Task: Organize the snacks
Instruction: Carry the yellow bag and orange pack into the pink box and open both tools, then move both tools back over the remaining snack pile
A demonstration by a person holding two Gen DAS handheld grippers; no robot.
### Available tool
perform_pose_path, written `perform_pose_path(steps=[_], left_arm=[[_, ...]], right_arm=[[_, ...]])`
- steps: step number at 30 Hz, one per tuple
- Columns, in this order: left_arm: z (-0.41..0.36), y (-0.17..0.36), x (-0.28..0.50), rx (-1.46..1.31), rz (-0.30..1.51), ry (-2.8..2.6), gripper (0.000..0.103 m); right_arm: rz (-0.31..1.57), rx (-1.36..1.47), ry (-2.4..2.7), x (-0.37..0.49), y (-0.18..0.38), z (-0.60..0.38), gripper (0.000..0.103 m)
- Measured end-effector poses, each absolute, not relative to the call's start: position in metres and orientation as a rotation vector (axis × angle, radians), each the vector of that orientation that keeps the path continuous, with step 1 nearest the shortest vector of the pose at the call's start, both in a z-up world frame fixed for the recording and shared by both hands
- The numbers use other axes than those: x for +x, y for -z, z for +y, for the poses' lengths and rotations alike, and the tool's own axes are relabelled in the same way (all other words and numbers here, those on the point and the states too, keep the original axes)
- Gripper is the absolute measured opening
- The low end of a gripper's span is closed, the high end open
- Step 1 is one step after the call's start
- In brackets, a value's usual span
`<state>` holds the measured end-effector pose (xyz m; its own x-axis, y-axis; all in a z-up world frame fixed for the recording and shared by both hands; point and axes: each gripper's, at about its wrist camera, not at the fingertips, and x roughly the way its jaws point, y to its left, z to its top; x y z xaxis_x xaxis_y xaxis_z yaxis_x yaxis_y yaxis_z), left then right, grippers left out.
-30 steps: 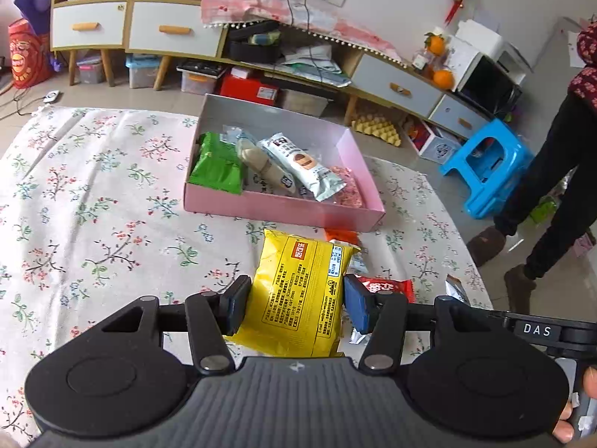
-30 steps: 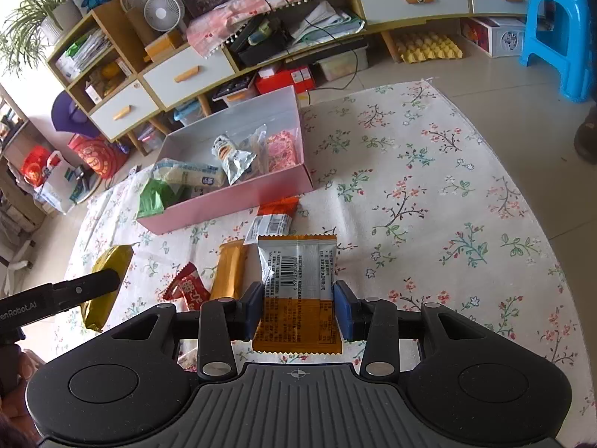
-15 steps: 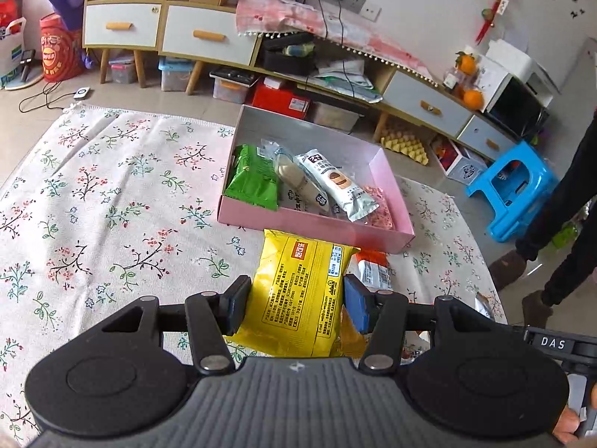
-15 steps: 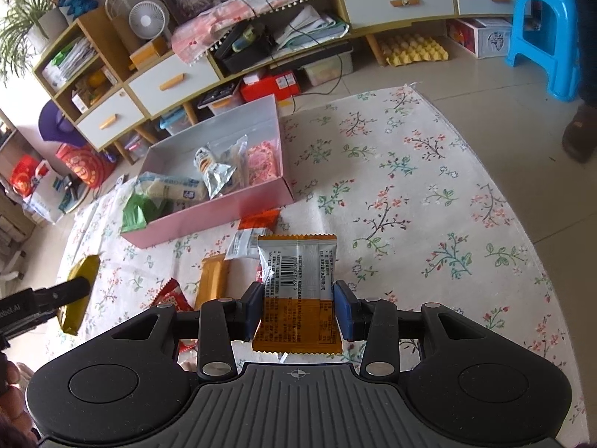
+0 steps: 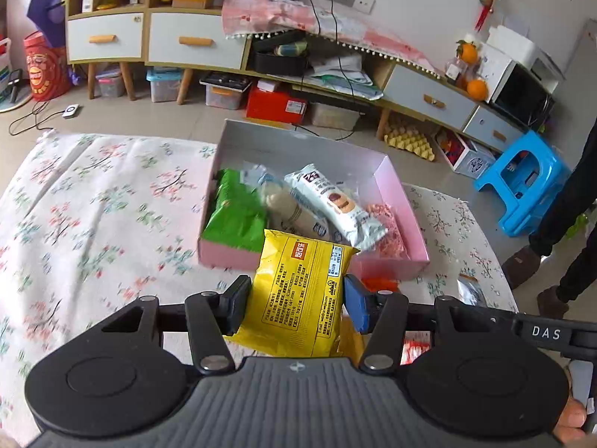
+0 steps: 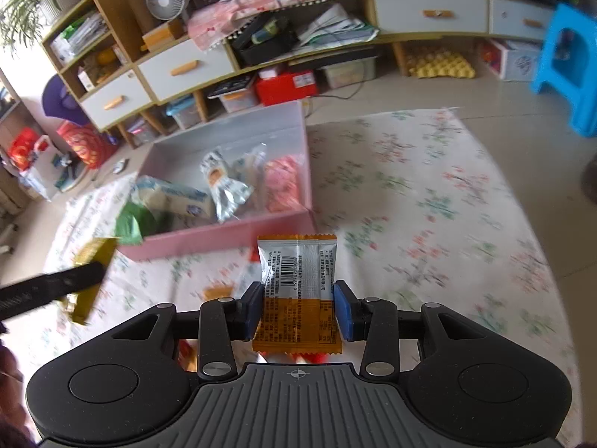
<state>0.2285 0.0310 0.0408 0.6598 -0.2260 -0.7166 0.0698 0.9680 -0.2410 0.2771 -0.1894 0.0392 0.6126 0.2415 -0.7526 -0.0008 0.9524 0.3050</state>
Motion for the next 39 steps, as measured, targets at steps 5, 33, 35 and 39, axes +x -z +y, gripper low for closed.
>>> perform_pose_path(steps=[5, 33, 35, 39], left_arm=[[0.028, -0.032, 0.26, -0.222, 0.873, 0.191, 0.05], [0.026, -0.016, 0.32, -0.238, 0.826, 0.185, 0.056], [0.033, -0.029, 0.313, -0.271, 0.778, 0.184, 0.067], [0.047, -0.044, 0.303, -0.321, 0.758, 0.154, 0.071]], right_arm=[[0.891, 0.341, -0.227, 0.304, -0.044, -0.178, 0.039], [0.835, 0.424, -0.213, 0.384, -0.021, -0.165, 0.059], [0.825, 0.428, -0.204, 0.382, -0.029, -0.17, 0.059], [0.834, 0.452, -0.185, 0.377, -0.038, -0.179, 0.059]])
